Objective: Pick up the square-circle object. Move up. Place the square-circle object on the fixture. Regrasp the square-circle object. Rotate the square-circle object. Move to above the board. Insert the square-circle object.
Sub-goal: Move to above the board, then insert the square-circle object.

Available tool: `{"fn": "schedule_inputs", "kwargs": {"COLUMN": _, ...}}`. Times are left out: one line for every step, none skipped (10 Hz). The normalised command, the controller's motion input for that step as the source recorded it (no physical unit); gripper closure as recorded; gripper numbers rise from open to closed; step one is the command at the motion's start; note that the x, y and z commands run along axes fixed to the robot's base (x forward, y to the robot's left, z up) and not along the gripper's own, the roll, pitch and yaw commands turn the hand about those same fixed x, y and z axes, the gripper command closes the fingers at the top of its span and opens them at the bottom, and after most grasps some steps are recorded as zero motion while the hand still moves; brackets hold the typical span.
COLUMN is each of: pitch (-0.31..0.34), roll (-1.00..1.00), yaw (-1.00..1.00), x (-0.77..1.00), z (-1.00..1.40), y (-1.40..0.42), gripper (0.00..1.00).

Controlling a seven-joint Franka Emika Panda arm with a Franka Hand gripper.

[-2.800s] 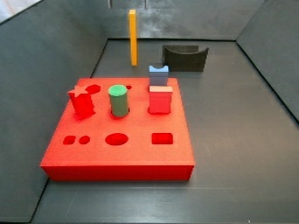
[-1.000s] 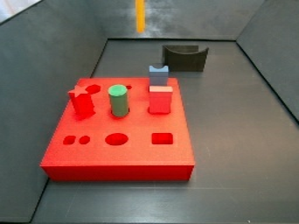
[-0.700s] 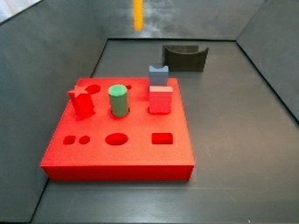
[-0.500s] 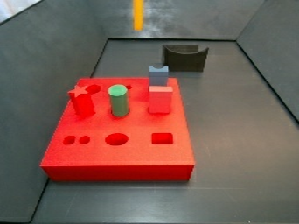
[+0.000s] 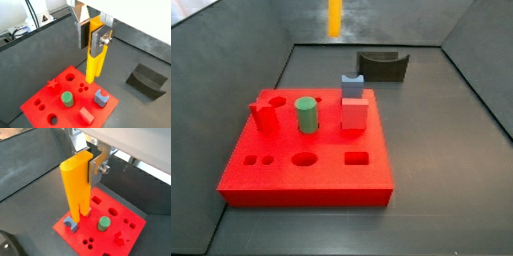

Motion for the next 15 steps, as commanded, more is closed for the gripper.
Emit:
{"fn": "schedule_inputs", "kwargs": {"pitch": 0.099, "roll": 0.03, "yaw": 0.01, "x": 0.10, "z": 0.08, "y": -0.22, "gripper": 1.00}}
{"fn": "schedule_inputs", "kwargs": {"pitch": 0.000, "roll": 0.00, "yaw": -0.93, "x": 0.01, "z": -0.05, "y": -0.29, "gripper": 1.00}}
{"fn": "schedule_inputs", "kwargs": {"pitch": 0.000, "roll": 0.00, "yaw": -0.93, "x": 0.01, "z": -0.05, "y": -0.29, "gripper": 1.00}}
{"fn": "schedule_inputs", "kwargs": {"pitch": 0.000, "roll": 0.00, "yaw": -0.93, "x": 0.01, "z": -0.05, "y": -0.29, "gripper": 1.00}}
{"fn": "schedule_inputs", "kwargs": {"pitch": 0.000, "roll": 0.00, "yaw": -0.93, "x": 0.02, "z": -0.05, "y": -0.29, "gripper": 1.00}}
{"fn": "schedule_inputs", "kwargs": {"pitch": 0.000, "roll": 0.00, "yaw": -0.93, "x": 0.02, "z": -0.05, "y": -0.29, "gripper": 1.00}}
{"fn": "schedule_inputs", "kwargs": {"pitch": 0.000, "roll": 0.00, "yaw": -0.91, "x": 0.01, "z": -0.09, "y": -0.31, "gripper": 1.00}}
{"fn": "schedule_inputs", "kwargs": {"pitch": -0.019, "roll": 0.00, "yaw": -0.88, "x": 0.00, "z": -0.13, "y": -0.35, "gripper": 1.00}}
{"fn": "schedule_inputs", "kwargs": {"pitch": -0.063, "roll": 0.00, "yaw": -0.88, "x": 0.00, "z": -0.19, "y": -0.33, "gripper": 1.00}}
{"fn": "schedule_inputs", "kwargs": {"pitch": -0.063, "roll": 0.00, "yaw": -0.89, "x": 0.00, "z": -0.20, "y": -0.31, "gripper": 1.00}}
{"fn": "schedule_inputs", "kwargs": {"pitch": -0.049, "roll": 0.00, "yaw": -0.91, "x": 0.00, "z": -0.19, "y": -0.29, "gripper": 1.00}}
{"fn": "schedule_inputs", "kwargs": {"pitch": -0.003, "roll": 0.00, "yaw": -0.95, "x": 0.00, "z": -0.14, "y": -0.25, "gripper": 1.00}}
{"fn": "schedule_inputs", "kwargs": {"pitch": 0.000, "roll": 0.00, "yaw": -0.98, "x": 0.00, "z": -0.10, "y": -0.20, "gripper": 1.00}}
{"fn": "schedule_inputs", "kwargs": {"pitch": 0.000, "roll": 0.00, "yaw": -0.99, "x": 0.00, "z": -0.06, "y": -0.16, "gripper": 1.00}}
{"fn": "schedule_inputs", "kwargs": {"pitch": 0.000, "roll": 0.00, "yaw": -0.97, "x": 0.00, "z": -0.11, "y": -0.12, "gripper": 1.00}}
